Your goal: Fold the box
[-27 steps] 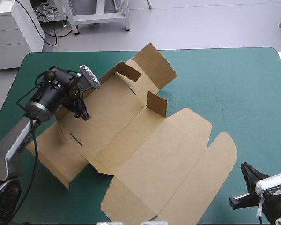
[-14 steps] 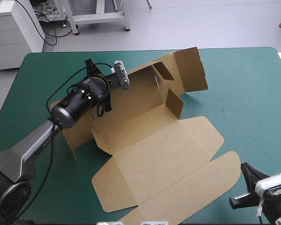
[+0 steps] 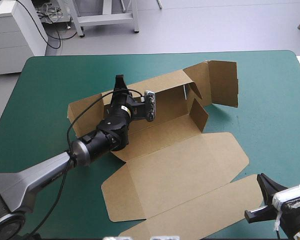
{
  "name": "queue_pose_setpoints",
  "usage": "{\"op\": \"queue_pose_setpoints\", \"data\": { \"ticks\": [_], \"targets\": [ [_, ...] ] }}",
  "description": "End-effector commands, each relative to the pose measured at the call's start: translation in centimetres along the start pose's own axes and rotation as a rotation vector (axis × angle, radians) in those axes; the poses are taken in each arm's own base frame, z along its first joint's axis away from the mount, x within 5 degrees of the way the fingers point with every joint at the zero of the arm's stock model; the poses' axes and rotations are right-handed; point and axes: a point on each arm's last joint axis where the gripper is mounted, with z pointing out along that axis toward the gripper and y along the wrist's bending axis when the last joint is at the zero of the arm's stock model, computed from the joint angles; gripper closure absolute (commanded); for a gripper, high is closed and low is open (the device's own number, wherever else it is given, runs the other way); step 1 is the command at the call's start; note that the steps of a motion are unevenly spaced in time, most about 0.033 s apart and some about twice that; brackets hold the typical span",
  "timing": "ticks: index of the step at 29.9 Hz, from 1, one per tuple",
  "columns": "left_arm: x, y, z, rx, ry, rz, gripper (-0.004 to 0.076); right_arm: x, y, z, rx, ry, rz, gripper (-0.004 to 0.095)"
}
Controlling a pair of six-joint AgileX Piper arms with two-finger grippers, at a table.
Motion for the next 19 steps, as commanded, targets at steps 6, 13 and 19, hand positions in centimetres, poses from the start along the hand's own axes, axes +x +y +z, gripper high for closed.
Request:
{"op": "queue_pose_setpoints", "data": {
  "ticks": [6,13,19],
  "targets": [
    [0.4,-0.8,-4.5,-0.221,-0.145,0.158,0.0731,-1.4,-0.1,-0.2,0.013,-0.09,-0.001,0.091],
    [1.6,0.1,-6.8,-0.255,-0.196,0.13,0.0731,-1.4,-0.1,-0.2,0.013,-0.09,-0.001,0.091],
    [1.6,0.7,-8.1,-0.27,-0.282,0.135,0.0731,-1.4,-0.1,-0.2,0.013,-0.09,-0.001,0.091]
  ]
}}
